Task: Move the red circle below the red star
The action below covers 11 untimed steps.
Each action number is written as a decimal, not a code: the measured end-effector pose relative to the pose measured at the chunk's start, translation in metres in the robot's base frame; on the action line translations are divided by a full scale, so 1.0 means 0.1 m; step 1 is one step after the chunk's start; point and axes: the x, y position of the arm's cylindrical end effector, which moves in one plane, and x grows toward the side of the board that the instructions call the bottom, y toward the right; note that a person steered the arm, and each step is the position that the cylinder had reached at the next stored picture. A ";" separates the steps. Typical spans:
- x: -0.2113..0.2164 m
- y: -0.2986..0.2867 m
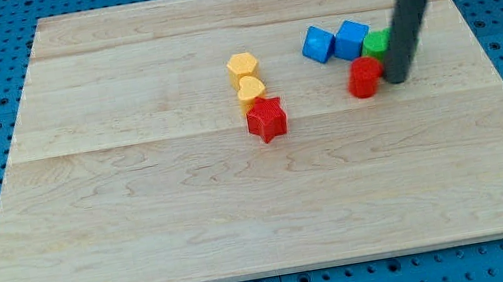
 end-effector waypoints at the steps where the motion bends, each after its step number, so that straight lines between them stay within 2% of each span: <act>1: -0.09 0.08; 3: -0.42 -0.41; 5: 0.56 -0.40; 7: 0.81 -0.33; 8: 0.57 0.19; 10: 0.76 -0.85; 11: 1.12 -0.99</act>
